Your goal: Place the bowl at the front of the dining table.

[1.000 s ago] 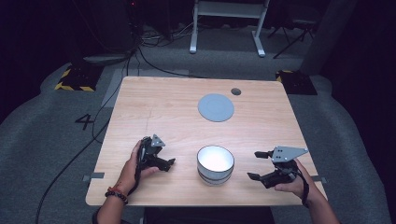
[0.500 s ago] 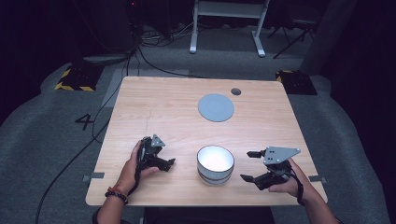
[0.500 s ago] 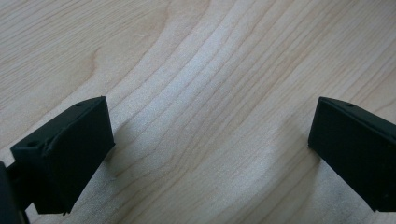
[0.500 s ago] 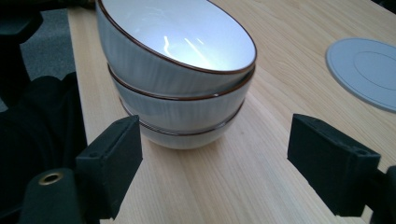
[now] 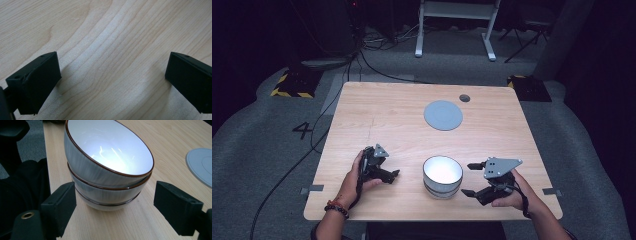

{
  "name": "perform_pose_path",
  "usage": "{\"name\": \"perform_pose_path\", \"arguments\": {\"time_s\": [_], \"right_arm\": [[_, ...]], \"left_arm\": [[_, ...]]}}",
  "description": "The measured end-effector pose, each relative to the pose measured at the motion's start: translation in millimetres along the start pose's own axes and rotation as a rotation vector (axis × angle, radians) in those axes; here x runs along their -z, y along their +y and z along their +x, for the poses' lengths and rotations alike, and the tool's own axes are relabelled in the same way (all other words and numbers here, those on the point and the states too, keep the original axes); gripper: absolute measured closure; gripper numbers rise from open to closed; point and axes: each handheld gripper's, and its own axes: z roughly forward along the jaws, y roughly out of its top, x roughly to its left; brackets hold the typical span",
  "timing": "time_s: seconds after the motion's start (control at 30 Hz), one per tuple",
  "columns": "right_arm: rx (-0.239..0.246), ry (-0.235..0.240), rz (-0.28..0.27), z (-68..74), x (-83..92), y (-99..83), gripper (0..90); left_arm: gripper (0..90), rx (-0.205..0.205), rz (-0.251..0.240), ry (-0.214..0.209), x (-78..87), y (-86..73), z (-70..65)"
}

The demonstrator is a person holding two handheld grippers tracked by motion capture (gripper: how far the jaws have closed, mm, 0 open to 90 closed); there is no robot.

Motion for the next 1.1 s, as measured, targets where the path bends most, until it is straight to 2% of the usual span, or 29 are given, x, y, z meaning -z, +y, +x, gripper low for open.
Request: {"name": "perform_pose_path", "arguments": {"time_s": [0.33,0.5,0.77,1.1], "right_arm": [[0.030,0.020,-0.016,6.1,-2.4,11.9,18.5],[0.041,0.029,0.004,9.2,-7.2,15.9,18.8],[0.064,0.028,-0.004,12.5,-9.6,23.2,18.8],[0.082,0.087,0.013,18.8,-26.1,32.4,21.4]], "left_arm": [[0.2,-0.002,-0.001,0.000,-0.1,0.1,0.1],[0.2,-0.002,-0.002,0.001,-0.1,0.0,0.1],[0.2,-0.001,-0.002,0.000,-0.1,0.1,0.1],[0.2,-0.001,-0.002,0.001,-0.2,0.0,0.1]]}}
